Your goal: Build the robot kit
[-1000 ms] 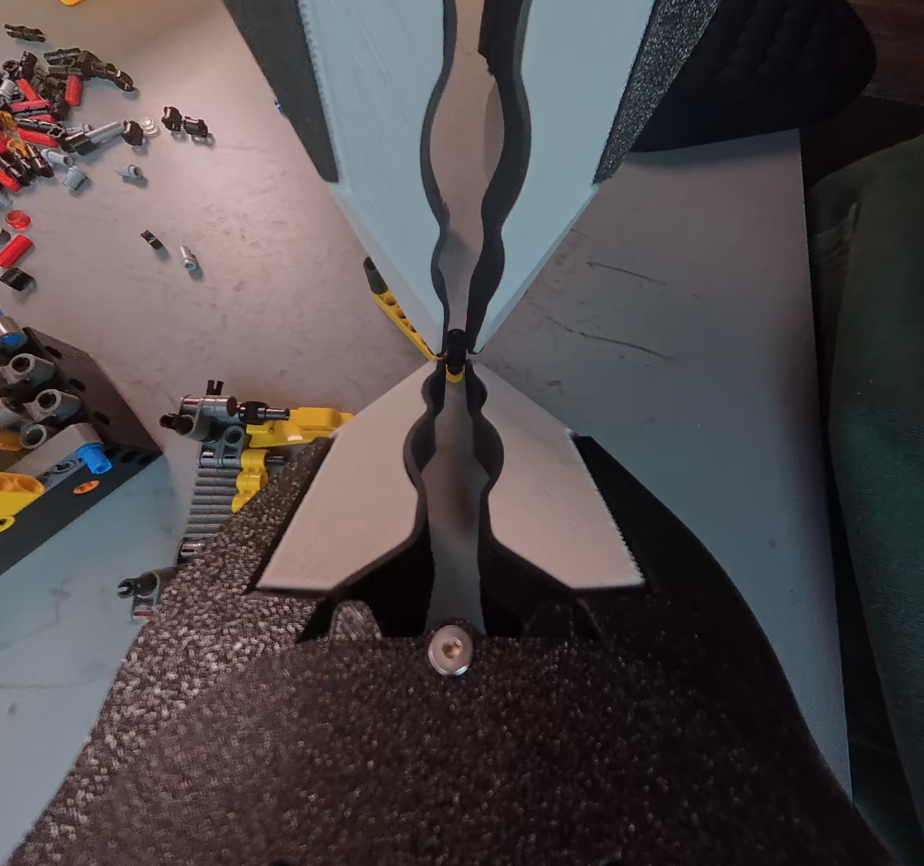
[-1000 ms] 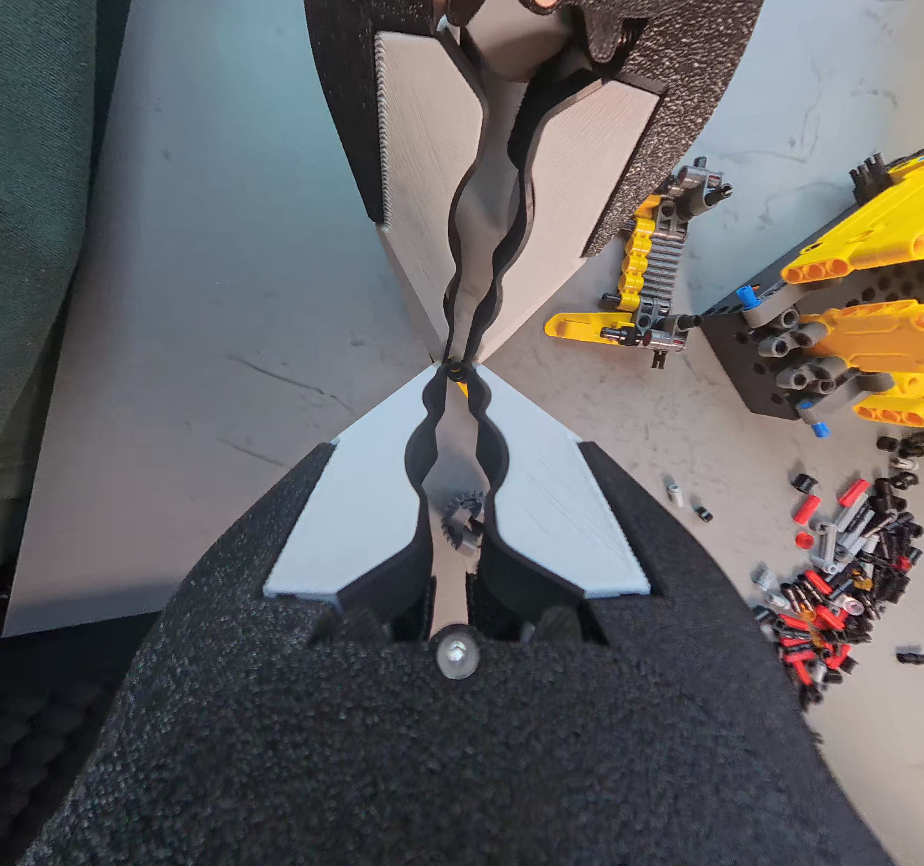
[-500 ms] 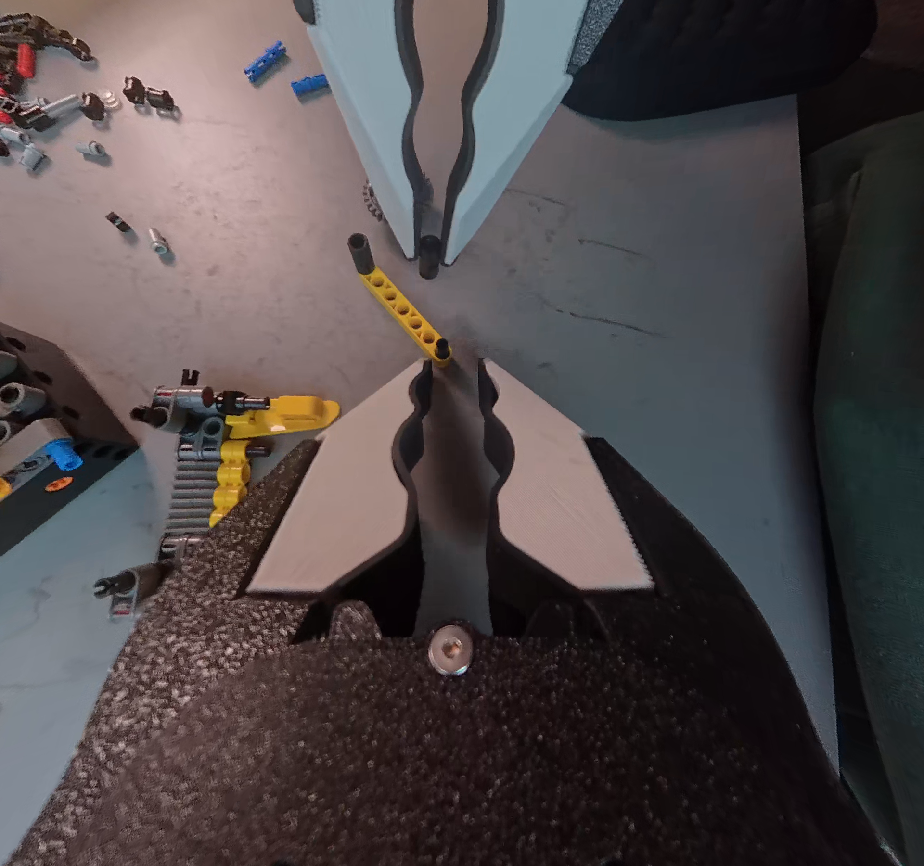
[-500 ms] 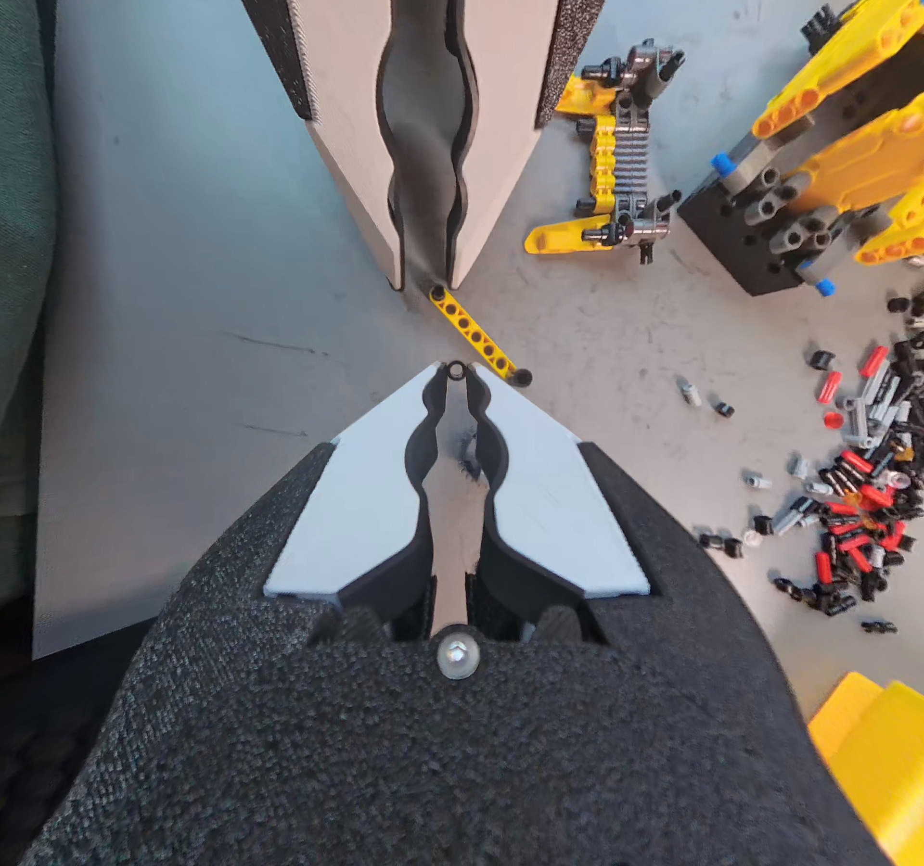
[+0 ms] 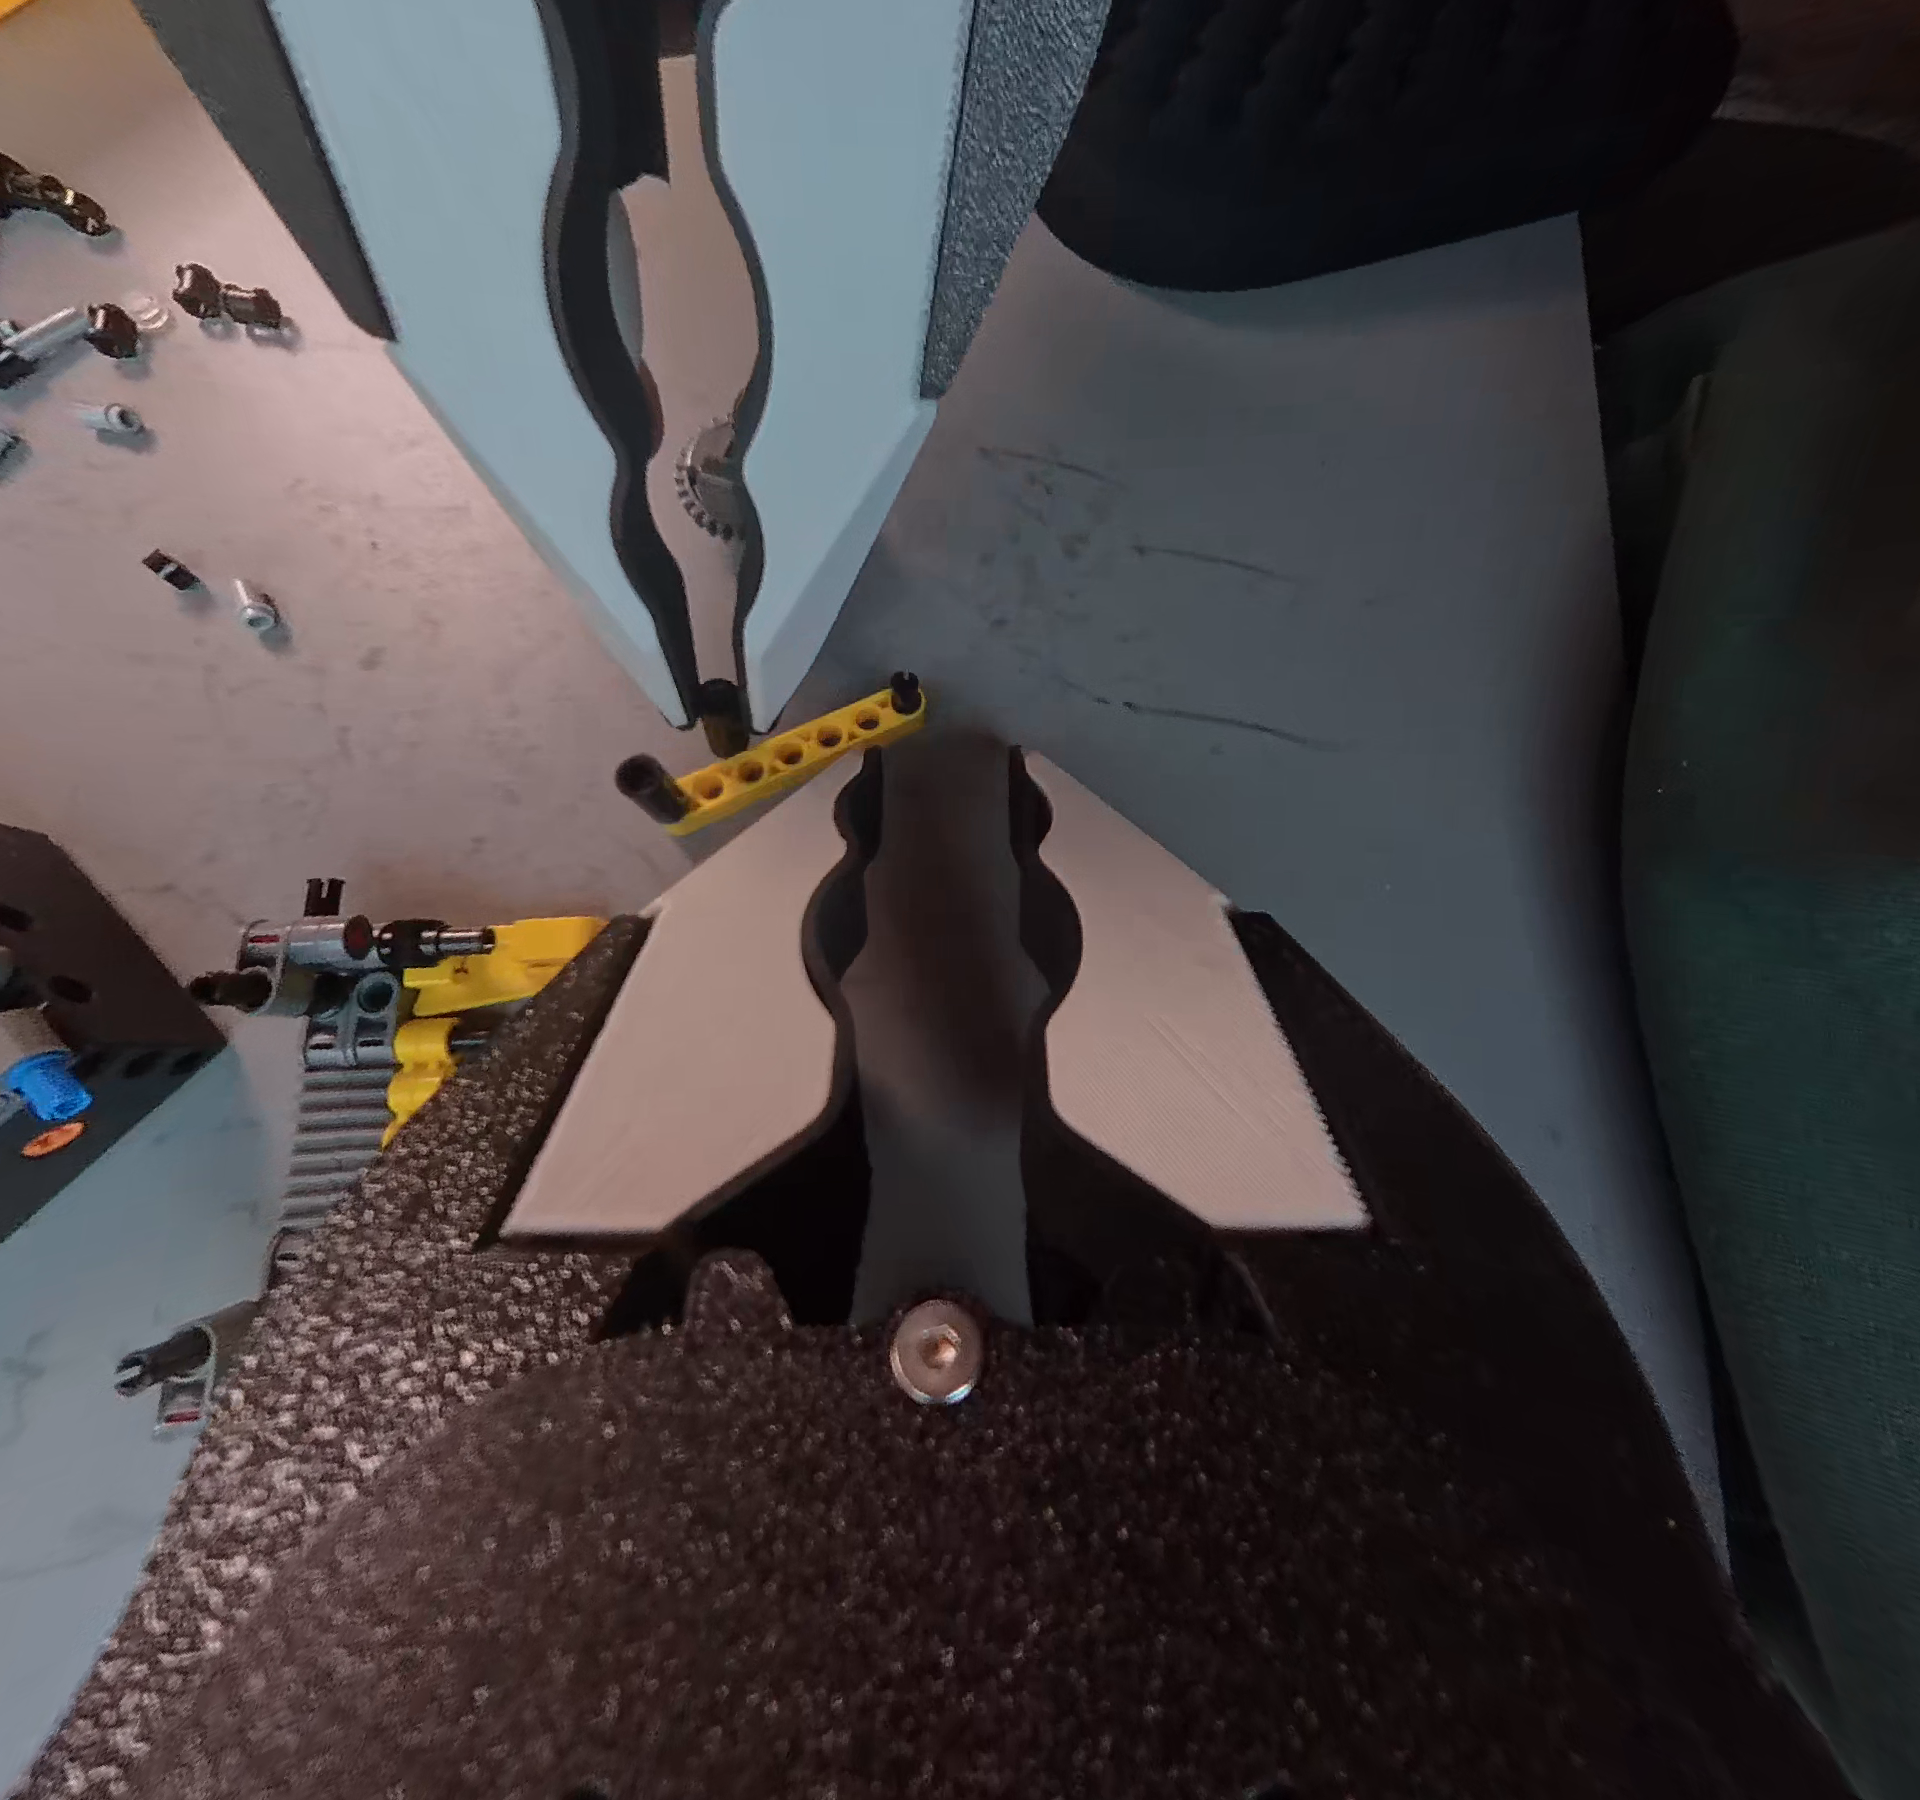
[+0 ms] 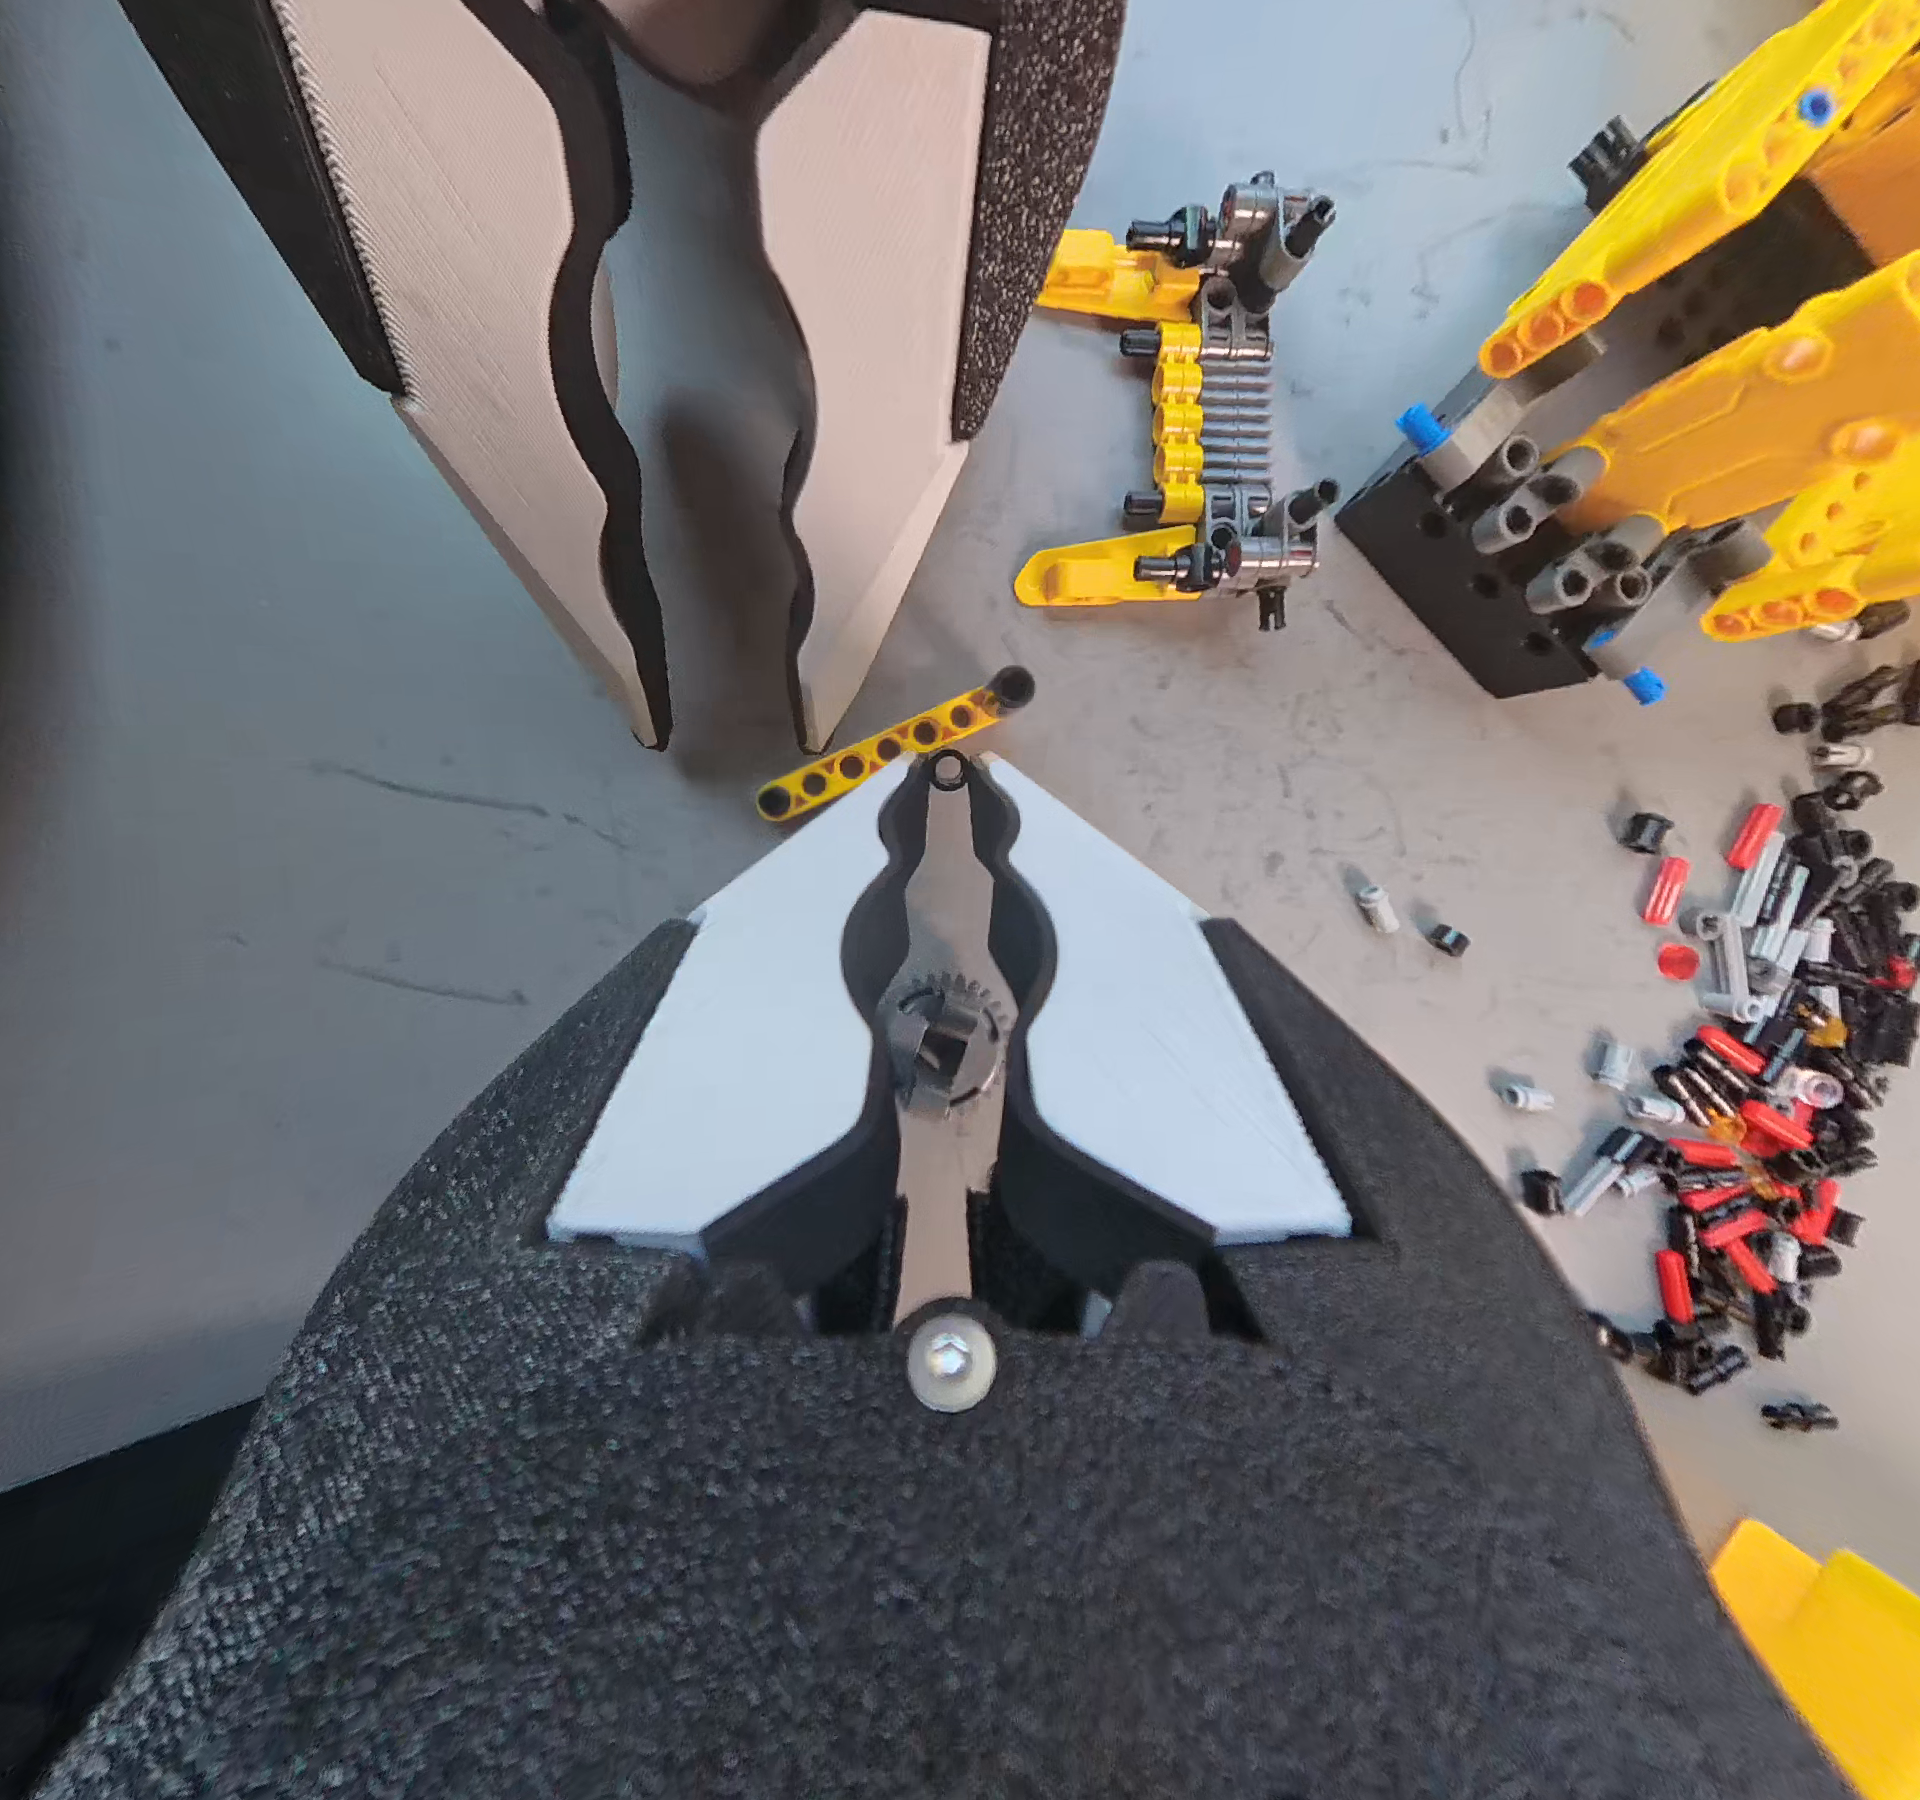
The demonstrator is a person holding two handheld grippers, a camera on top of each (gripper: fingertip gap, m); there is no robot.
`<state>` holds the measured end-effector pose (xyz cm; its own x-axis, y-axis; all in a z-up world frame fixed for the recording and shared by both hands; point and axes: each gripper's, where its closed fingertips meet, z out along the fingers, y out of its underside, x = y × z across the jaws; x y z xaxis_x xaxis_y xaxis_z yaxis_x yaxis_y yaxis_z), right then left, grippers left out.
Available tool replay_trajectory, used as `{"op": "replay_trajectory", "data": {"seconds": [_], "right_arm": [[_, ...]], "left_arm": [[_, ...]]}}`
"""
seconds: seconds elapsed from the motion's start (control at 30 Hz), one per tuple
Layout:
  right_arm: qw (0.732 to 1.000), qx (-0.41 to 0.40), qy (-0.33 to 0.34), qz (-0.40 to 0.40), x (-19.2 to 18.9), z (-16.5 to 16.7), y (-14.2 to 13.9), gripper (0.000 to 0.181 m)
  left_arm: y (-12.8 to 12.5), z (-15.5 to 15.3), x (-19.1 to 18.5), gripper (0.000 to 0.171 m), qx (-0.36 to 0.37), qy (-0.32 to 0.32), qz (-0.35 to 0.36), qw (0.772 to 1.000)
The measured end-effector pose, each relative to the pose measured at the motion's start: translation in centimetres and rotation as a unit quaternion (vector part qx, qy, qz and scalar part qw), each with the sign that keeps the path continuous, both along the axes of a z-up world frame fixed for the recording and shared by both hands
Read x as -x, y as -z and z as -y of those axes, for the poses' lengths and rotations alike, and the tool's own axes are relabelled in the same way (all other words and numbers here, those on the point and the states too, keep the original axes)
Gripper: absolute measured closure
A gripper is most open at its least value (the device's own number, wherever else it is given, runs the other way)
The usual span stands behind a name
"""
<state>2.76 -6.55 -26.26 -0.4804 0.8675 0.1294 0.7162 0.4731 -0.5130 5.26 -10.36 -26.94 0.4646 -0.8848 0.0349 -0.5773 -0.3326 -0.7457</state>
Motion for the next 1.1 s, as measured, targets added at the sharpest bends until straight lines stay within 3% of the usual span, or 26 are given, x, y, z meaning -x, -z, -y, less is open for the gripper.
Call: {"op": "replay_trajectory", "data": {"seconds": [0.23,0.43,0.67,0.9,0.97,1.1], "right_arm": [[0.998,0.031,-0.040,-0.039,-0.8,1.1,-2.4,0.175],[0.985,0.080,-0.091,-0.120,-1.2,4.1,-5.8,0.175],[0.968,0.111,-0.156,-0.161,-2.0,7.1,-8.5,0.174],[0.960,0.120,-0.175,-0.184,-2.4,8.3,-9.8,0.175],[0.964,0.116,-0.157,-0.179,-2.4,7.7,-9.6,0.174],[0.974,0.149,-0.041,-0.166,-2.0,5.3,-8.4,0.167]], "left_arm": [[-1.4,-0.8,1.5,0.152,-0.029,-0.017,0.021,0.999],[-4.7,0.1,0.4,0.149,-0.003,0.007,0.139,0.990],[-8.4,4.1,-1.4,0.154,0.085,0.122,0.283,0.948],[-9.9,5.1,-1.5,0.165,0.149,0.148,0.354,0.911],[-9.6,4.4,-1.5,0.165,0.126,0.127,0.343,0.922],[-8.2,1.4,-0.7,0.165,-0.014,0.038,0.244,0.969]]}}
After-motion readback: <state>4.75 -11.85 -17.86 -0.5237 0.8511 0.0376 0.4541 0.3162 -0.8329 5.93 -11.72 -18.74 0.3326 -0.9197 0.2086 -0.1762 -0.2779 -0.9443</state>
